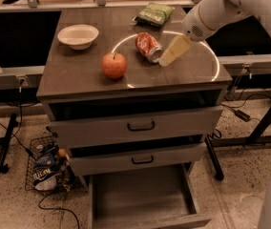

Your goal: Place coke can into bottom drawer

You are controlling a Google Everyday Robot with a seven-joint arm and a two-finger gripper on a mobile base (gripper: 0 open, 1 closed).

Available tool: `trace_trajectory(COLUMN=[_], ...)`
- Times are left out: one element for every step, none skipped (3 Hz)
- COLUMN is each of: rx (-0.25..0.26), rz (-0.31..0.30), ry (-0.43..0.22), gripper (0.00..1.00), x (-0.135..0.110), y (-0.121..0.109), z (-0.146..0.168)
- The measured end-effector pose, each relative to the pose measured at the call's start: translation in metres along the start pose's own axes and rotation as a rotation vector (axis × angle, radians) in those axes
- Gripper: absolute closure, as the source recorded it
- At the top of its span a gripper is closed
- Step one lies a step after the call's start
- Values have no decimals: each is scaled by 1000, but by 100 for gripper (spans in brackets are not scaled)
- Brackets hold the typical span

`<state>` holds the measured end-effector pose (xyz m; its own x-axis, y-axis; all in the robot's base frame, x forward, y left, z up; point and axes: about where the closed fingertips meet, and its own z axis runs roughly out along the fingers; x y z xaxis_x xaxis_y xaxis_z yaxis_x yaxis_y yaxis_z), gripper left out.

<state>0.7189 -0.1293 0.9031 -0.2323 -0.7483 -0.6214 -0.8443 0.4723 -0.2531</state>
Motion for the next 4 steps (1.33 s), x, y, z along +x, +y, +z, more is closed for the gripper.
trace_trajectory(rx=[-27, -32, -14, -11], rz=[49, 73, 87, 115], ry=[-32, -73, -87, -101], gripper=[0, 2, 24, 45], x=[-12, -31, -37, -38], y=[9, 5, -6, -11], z=[28, 66, 87, 96])
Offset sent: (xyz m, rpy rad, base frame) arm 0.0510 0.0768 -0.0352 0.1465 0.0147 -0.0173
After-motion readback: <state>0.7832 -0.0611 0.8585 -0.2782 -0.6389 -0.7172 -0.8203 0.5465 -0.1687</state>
